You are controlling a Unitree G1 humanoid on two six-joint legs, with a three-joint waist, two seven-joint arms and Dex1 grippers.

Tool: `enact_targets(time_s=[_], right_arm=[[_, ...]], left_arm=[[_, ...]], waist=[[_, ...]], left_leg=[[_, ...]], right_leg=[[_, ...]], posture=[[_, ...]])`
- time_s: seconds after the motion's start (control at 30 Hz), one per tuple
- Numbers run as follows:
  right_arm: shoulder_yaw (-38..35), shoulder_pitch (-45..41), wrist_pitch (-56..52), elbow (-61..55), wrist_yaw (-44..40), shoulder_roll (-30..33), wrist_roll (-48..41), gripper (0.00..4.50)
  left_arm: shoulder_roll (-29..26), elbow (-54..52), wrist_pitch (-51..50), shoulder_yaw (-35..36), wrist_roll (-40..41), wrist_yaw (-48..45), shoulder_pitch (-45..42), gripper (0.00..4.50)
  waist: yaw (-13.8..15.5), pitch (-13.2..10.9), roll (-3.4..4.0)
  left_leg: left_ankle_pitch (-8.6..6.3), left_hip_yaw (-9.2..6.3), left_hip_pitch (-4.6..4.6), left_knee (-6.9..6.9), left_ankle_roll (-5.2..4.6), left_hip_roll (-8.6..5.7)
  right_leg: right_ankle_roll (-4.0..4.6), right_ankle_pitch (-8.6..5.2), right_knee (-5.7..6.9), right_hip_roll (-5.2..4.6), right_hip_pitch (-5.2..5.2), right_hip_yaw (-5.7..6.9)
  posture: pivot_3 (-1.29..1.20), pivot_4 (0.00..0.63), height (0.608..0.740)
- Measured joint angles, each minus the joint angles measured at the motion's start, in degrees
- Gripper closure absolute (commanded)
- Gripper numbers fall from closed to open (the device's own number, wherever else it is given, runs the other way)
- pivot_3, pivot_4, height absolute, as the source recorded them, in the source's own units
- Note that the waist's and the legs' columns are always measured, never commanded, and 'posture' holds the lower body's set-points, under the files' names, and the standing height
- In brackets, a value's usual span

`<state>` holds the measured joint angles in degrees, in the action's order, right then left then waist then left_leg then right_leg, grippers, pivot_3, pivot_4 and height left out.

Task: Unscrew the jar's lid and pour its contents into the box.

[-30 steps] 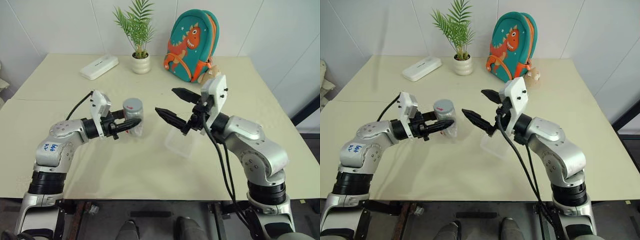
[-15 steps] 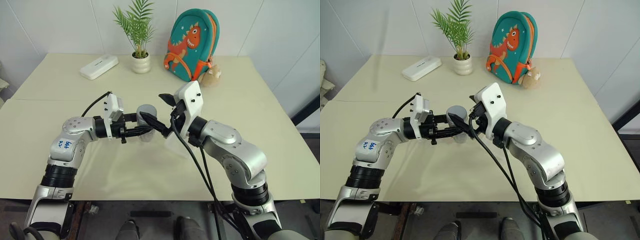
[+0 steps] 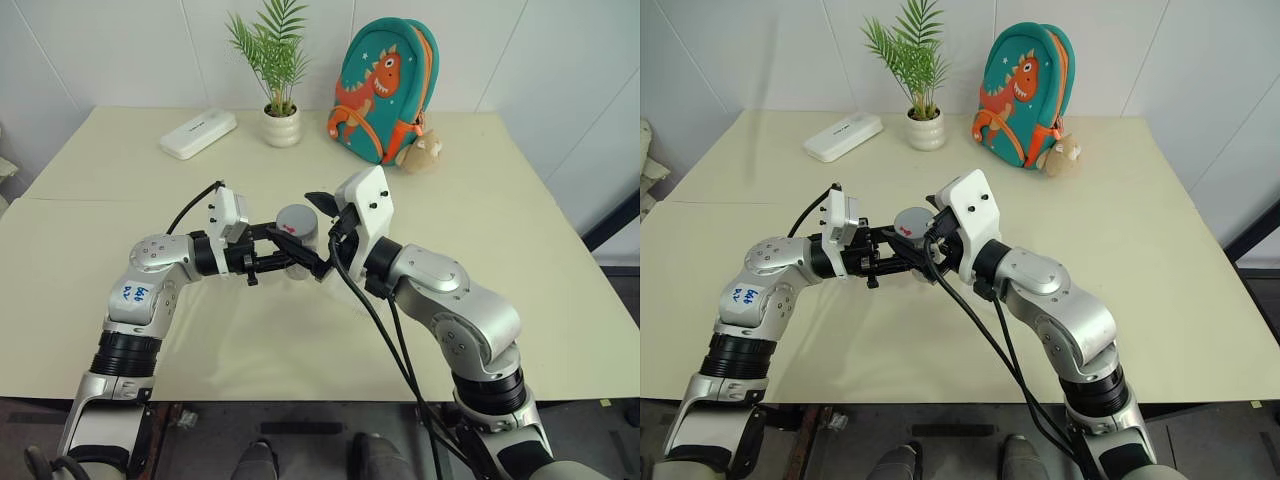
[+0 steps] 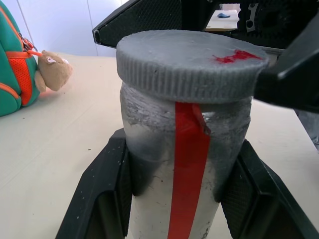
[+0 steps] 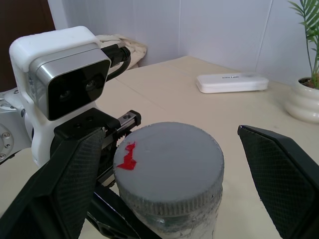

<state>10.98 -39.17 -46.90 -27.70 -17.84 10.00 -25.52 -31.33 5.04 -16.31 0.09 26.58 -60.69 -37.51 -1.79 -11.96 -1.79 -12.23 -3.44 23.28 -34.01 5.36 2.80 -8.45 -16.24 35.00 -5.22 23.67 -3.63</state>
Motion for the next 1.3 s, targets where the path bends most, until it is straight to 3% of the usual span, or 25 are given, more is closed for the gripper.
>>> enact_targets(time_s=[0.1,0.3,0.4,0.63,0.93,1.3], right_arm=[[0.0,0.0,0.0,0.1,0.0,0.0,0.5,0.0],[0.1,0.4,0.0,0.4,-0.3,-0.3,0.7,1.36],[0.1,1.0,-0.1,0.2,-1.0,-0.3,0.3,1.83],[-0.5,1.0,0.6,0.5,-3.6,0.6,0.0,1.85],[-1.8,-0.5,2.9,2.9,-16.7,5.7,-3.5,1.85],[-2.7,-4.2,4.2,9.9,-29.0,6.1,-5.9,1.85]], left_arm=[[0.0,0.0,0.0,0.0,0.0,0.0,0.0,2.58],[0.2,0.0,0.0,0.0,0.0,0.1,0.0,2.58],[0.2,0.0,-0.2,-0.1,0.0,0.1,0.1,2.58],[0.2,-0.4,-0.6,-0.1,0.1,-0.3,0.2,2.58],[-0.4,-2.0,-1.2,0.0,0.7,-5.1,0.3,2.58],[-1.2,-0.1,-1.2,0.8,2.3,-11.9,0.2,2.58]], waist=[[0.0,0.0,0.0],[0.0,0.0,0.0],[0.0,0.0,0.0],[0.0,0.0,0.0],[-0.1,0.0,0.0],[0.0,0.0,0.01]], left_leg=[[0.0,0.0,0.0,0.0,0.0,0.0],[0.0,0.0,0.0,0.0,0.0,0.0],[0.0,0.0,0.0,0.0,0.0,0.0],[0.0,0.0,0.0,0.0,0.0,0.0],[-0.01,0.0,0.0,0.01,-0.01,0.0],[-0.01,0.0,0.0,0.01,-0.01,0.0]], right_leg=[[0.0,0.0,0.0,0.0,0.0,0.0],[0.0,0.0,0.0,0.0,0.0,0.0],[0.0,0.0,-0.01,0.0,0.0,0.0],[0.0,0.0,-0.02,0.0,0.0,0.0],[-0.01,-0.01,-0.02,0.01,0.0,0.0],[-0.01,-0.01,-0.02,0.01,0.0,0.0]], posture=[[0.0,0.15,0.74],[0.0,0.15,0.74],[0.0,0.15,0.74],[0.0,0.15,0.74],[0.0,0.15,0.74],[0.0,0.15,0.74]])
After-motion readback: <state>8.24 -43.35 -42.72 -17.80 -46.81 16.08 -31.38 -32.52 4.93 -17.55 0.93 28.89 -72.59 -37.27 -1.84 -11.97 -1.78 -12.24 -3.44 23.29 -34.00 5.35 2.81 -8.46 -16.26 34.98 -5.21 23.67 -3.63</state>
